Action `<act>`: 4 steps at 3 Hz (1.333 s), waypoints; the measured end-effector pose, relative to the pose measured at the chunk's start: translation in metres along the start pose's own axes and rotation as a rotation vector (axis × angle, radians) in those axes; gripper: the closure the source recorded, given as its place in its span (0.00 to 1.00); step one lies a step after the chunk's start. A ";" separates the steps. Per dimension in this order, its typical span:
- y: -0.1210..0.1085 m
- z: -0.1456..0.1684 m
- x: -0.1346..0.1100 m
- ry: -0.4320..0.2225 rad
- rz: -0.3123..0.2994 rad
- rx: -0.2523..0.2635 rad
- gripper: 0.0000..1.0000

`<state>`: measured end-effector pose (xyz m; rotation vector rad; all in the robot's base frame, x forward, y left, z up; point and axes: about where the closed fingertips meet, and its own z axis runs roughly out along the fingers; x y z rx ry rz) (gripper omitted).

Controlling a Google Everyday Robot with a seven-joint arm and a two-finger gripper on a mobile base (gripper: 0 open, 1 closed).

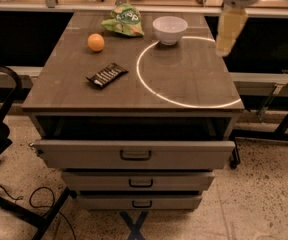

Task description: Move white bowl near rxbar chocolate

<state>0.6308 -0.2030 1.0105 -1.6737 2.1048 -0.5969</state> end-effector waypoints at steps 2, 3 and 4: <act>-0.093 0.017 -0.024 -0.019 -0.030 0.146 0.00; -0.093 0.017 -0.024 -0.019 -0.030 0.147 0.00; -0.093 0.031 -0.028 -0.016 -0.027 0.132 0.00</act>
Offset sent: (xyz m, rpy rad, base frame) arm 0.0722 0.0048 0.0116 -0.0537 -0.0806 0.0351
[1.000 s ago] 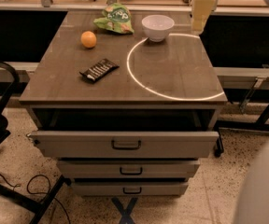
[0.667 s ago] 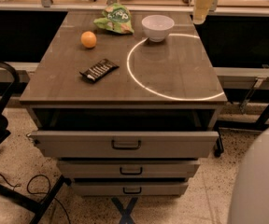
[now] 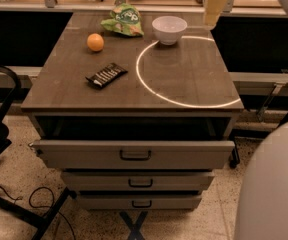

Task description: Move white bowl near rxbar chocolate

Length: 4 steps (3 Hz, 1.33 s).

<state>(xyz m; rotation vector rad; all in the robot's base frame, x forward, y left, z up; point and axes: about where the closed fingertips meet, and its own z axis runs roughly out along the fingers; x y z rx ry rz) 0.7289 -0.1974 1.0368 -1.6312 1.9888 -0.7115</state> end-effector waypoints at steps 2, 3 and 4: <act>0.014 0.102 -0.030 -0.061 0.031 -0.104 0.00; 0.021 0.142 -0.046 -0.096 0.036 -0.147 0.00; 0.028 0.165 -0.061 -0.133 0.032 -0.180 0.00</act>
Offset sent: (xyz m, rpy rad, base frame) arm 0.1204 0.0378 -0.1336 0.1505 0.1386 0.0506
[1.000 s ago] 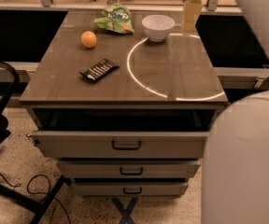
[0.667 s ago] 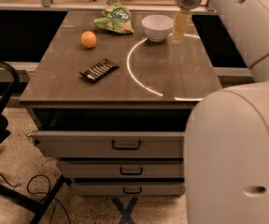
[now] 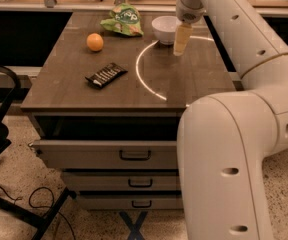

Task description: Move white bowl near rxbar chocolate

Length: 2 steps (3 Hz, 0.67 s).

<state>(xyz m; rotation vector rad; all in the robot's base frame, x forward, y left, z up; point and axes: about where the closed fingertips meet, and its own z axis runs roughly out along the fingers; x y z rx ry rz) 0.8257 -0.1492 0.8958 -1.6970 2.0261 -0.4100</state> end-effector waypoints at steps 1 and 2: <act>0.008 0.021 -0.015 -0.038 -0.021 -0.042 0.00; 0.023 0.040 -0.027 -0.066 -0.042 -0.105 0.13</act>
Offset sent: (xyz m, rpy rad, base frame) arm 0.0133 0.0486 -0.0558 0.0763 0.1717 0.1438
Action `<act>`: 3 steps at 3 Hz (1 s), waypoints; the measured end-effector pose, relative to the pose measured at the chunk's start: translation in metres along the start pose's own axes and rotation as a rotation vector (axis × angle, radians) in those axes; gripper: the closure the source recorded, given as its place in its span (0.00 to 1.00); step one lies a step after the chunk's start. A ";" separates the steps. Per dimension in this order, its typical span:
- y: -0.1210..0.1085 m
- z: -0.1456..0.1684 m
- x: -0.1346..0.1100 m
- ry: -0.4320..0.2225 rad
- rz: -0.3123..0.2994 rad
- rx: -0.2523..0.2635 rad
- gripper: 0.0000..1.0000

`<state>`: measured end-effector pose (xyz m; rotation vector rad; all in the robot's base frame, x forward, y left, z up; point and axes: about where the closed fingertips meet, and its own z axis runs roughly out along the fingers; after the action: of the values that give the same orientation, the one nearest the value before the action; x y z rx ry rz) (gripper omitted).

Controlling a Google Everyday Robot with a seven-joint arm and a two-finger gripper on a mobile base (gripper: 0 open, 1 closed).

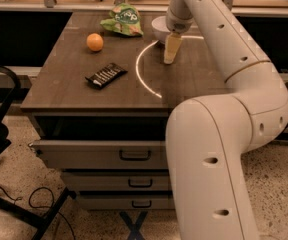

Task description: Move white bowl near rxbar chocolate

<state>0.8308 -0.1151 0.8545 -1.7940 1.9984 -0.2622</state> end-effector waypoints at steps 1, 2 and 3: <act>0.005 0.006 -0.005 -0.012 -0.008 -0.028 0.36; 0.004 0.003 -0.006 -0.012 -0.008 -0.028 0.59; 0.013 0.020 -0.008 -0.035 -0.004 -0.067 0.83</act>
Offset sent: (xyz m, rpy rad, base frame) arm 0.0072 0.0116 -0.0254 0.0586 0.1021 0.0517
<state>0.8285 -0.1028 0.8331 -1.8309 2.0021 -0.1657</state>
